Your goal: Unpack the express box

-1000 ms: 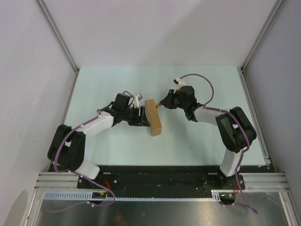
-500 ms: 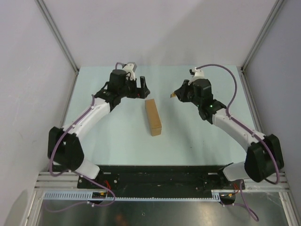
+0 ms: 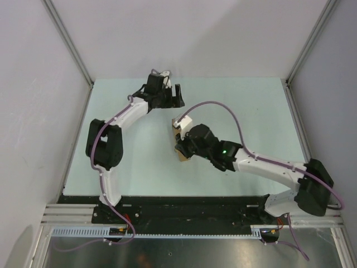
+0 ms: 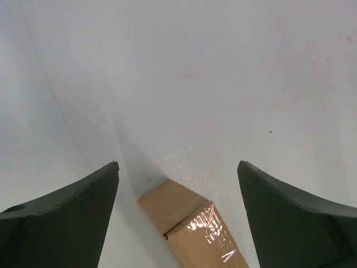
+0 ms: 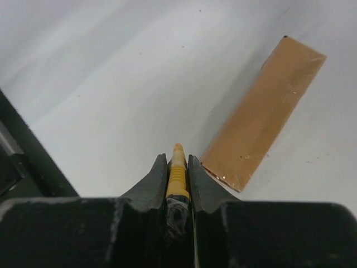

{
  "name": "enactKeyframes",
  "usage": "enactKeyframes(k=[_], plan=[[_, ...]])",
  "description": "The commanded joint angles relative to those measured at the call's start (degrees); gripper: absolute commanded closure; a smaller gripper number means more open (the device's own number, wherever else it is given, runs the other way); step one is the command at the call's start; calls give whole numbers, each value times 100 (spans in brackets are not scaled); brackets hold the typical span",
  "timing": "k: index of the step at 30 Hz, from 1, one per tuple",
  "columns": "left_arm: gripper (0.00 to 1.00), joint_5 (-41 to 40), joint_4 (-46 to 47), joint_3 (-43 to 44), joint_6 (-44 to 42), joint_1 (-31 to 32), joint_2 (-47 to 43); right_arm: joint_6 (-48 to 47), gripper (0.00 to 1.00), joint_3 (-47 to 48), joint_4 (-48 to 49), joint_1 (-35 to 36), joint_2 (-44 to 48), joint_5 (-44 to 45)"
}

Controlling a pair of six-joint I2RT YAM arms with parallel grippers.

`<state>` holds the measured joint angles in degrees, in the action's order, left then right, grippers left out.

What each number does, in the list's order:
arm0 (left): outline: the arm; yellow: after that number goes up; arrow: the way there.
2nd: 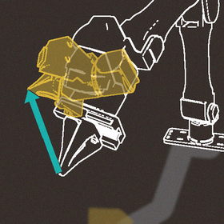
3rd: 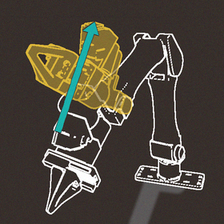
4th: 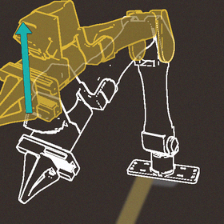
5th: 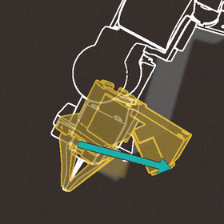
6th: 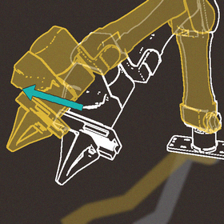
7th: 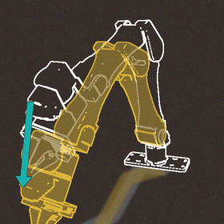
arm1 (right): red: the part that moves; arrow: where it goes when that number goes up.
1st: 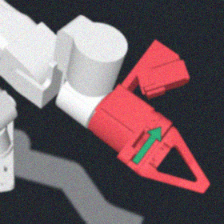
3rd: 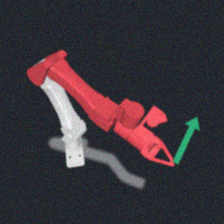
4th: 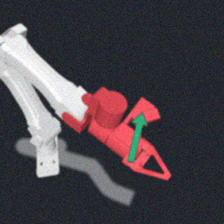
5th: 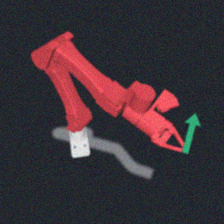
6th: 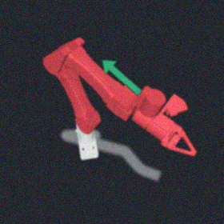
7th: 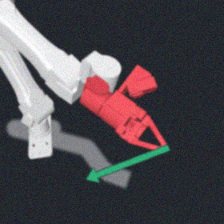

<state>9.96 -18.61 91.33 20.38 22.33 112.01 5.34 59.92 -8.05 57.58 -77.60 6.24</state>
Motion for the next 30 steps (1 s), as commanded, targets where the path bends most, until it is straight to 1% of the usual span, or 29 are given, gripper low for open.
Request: enactKeyframes(k=[1,5,7,10,12,16,17,19,22,30], plan=[[9,778,33,491,-271,-9,277,-323,100,55,585,279,-658,851],[9,1191,33,509,-386,-9,489,-429,100,55,937,543,-1213,1300],[10,1280,42,517,-456,-9,576,-420,100,64,981,622,-1406,1790],[10,1596,33,552,-535,0,664,-403,100,63,955,702,-1538,2274],[12,1790,24,605,-675,61,796,-306,100,64,894,693,-1591,2442],[13,1650,7,404,-781,105,762,-244,100,55,823,702,-1635,2785],[14,1641,-2,368,-807,105,753,-236,100,46,658,702,-1618,2847],[16,1597,-37,255,-895,105,700,-218,100,37,630,667,-1591,2961],[21,1588,-46,79,-975,105,612,-166,100,2,542,579,-1512,2962],[25,1431,-90,-501,-1045,105,217,124,100,-445,305,236,-986,2813]])
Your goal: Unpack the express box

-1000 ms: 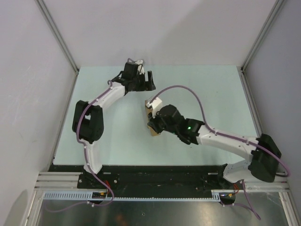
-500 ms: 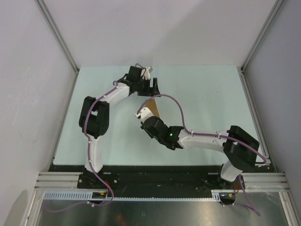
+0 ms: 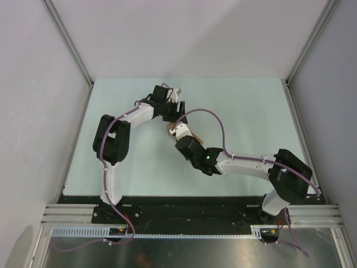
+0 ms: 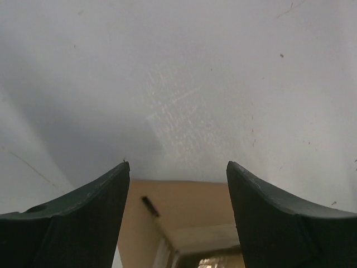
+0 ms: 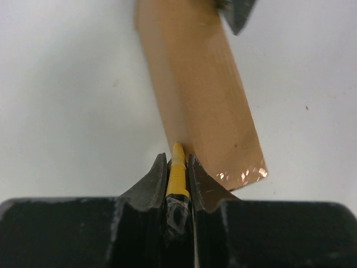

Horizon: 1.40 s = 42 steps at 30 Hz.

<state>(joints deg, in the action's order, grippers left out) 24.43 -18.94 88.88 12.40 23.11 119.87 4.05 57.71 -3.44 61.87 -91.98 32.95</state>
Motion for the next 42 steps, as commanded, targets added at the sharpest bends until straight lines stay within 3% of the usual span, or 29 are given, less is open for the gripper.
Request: enactKeyframes(k=[1,18,32,35,39,42], plan=[[26,-78,-49,-379,-239,27,-684,289,100,-356,-165,-262,593,63],[27,308,-75,-741,-414,158,-1370,1203,100,-981,142,-1704,1349,-1211],[27,862,-224,-873,-502,343,-1607,1660,100,-1025,766,-2539,1051,-1871],[24,801,-233,-899,-537,360,-1686,1686,100,-1017,758,-2583,1138,-1959],[10,775,-233,-811,-826,509,-1862,1739,100,-1060,599,-2583,1376,-2029],[6,424,-233,-793,-1222,817,-1933,1765,100,-1122,503,-2592,1621,-2082]])
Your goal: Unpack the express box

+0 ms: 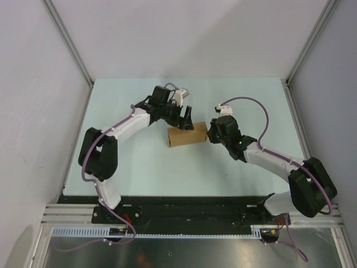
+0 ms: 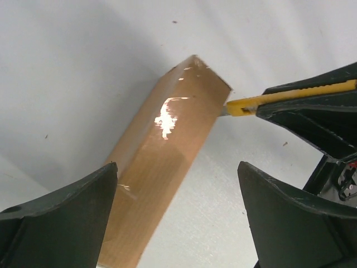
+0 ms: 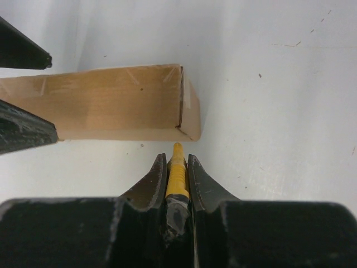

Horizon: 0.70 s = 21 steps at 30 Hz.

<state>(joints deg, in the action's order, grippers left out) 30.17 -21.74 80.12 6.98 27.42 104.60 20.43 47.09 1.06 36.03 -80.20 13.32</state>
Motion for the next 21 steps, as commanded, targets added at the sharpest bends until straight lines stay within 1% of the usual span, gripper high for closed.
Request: enactKeyframes(k=[1,4,5,8,10,14,18,20,21], plan=[[5,-500,55,83,-837,483,-414,172,100,-60,26,-8,488,-111],[3,-1178,47,74,-1242,817,-300,225,100,-86,-88,-43,672,-111],[2,-1720,73,92,-1452,974,-239,251,100,-95,-88,-78,716,-119],[2,-2513,108,214,-1813,1221,24,304,100,-121,-334,-166,883,-180],[0,-2683,135,276,-1954,1301,70,313,100,-156,-396,-210,1024,-207],[0,-2622,292,242,-2201,1336,43,374,100,-244,-528,-351,1244,-304],[0,-2867,319,268,-2386,1345,201,410,100,-297,-598,-518,1358,-392],[0,-2833,310,259,-2412,1336,158,410,100,-297,-616,-544,1393,-427],[0,-2685,310,233,-2412,1336,105,427,100,-297,-616,-571,1393,-444]])
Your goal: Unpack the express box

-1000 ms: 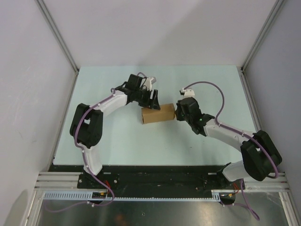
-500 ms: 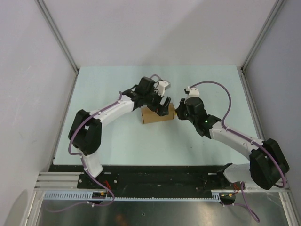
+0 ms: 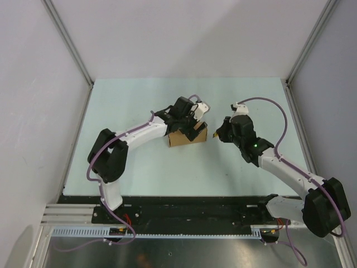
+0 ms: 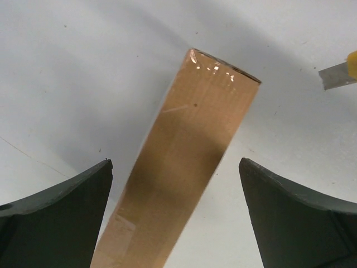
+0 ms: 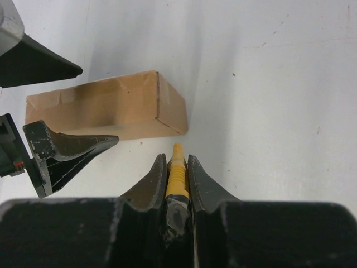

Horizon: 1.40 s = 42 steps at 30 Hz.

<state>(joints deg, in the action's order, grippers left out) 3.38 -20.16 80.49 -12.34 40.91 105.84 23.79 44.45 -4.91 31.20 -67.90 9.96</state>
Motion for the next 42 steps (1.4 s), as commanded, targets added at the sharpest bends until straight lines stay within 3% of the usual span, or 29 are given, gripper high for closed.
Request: enactKeyframes(k=[1,4,12,20,33,42], plan=[[0,48,153,178,-506,-4,-28,91,100,-32,-10,-105,146,-143],[1,76,144,160,-533,-12,103,161,100,-24,33,-140,119,-222],[15,216,144,55,-23,-12,200,416,100,-32,428,-299,163,-407],[43,260,171,-314,-137,-12,68,749,100,-32,1360,-694,-241,-846],[49,242,162,-789,-366,-4,42,706,100,-32,2976,-1221,-1190,-2075],[54,234,162,-771,-419,14,94,680,100,-6,3566,-1468,-1621,-2876]])
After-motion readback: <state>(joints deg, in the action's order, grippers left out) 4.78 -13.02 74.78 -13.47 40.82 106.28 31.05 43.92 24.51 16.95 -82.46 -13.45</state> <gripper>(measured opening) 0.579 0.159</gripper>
